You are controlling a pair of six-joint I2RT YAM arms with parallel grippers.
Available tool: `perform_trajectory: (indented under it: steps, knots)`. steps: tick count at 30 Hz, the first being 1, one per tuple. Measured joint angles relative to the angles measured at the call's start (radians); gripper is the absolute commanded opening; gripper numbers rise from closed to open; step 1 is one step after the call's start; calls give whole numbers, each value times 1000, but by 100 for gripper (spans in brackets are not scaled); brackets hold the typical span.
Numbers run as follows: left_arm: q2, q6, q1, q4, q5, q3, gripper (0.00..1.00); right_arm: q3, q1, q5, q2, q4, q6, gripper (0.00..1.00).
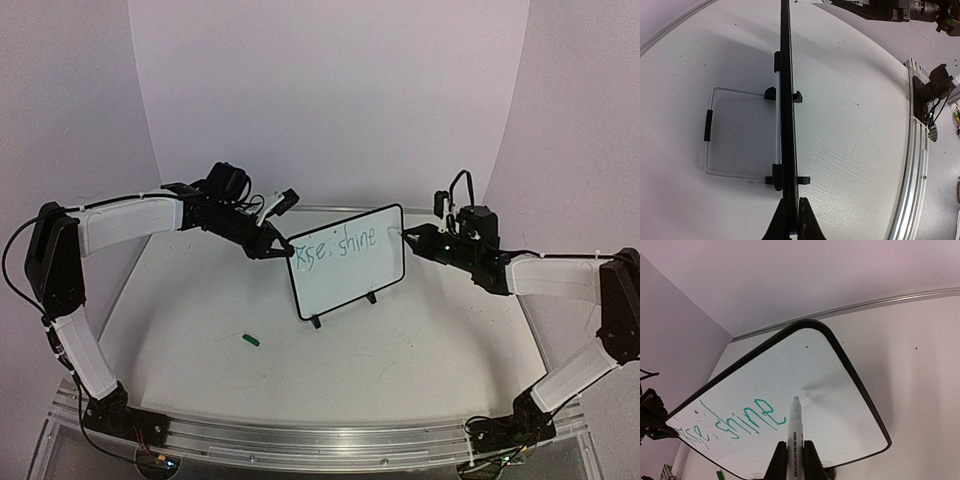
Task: Write a sentence on the whiteboard
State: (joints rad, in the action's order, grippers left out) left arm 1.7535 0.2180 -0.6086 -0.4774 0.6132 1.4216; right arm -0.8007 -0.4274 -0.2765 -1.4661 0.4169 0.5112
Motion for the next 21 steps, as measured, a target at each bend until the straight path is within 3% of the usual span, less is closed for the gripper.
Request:
perform_trajectory:
  steps: [21]
  knots:
    - [0,0,0,-1,0,1,0,-55,6,-55,-64,-14,-14,0]
